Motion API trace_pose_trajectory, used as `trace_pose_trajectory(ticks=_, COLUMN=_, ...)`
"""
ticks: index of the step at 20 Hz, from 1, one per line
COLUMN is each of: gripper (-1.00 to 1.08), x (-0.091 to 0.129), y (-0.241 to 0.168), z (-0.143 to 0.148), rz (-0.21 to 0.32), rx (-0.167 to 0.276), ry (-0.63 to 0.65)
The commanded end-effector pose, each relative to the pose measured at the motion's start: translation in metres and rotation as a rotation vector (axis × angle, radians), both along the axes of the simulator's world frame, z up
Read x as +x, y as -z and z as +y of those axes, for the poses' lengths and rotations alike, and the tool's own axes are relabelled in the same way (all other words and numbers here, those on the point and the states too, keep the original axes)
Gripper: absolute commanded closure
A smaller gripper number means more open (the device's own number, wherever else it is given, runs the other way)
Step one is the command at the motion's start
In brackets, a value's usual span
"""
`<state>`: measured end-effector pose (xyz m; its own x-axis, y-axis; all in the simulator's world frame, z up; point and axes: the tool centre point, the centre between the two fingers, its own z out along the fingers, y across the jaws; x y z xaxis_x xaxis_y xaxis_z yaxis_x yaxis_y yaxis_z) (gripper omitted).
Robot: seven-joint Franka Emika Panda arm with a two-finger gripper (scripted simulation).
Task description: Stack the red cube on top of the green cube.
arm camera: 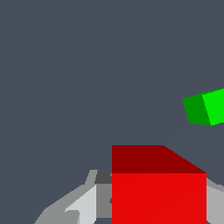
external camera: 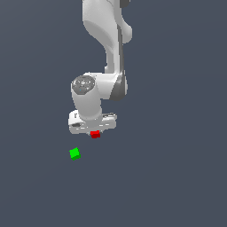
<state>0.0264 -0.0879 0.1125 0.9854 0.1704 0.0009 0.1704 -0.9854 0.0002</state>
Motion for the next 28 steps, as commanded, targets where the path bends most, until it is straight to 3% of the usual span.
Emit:
trace_pose_trajectory(ticks=1, gripper=1.08, x=0.000, y=-0.006, z=0.000, rz=0.001, rx=0.000, ry=0.000)
trace_pose_trajectory(ticks=12, gripper=1.08, x=0.008, y=0.001, z=-0.013, rz=0.000, rx=0.000, ry=0.000)
trace_pose_trajectory(ticks=28, gripper=1.08, x=0.056, y=0.039, z=-0.084, rz=0.001, rx=0.000, ry=0.000)
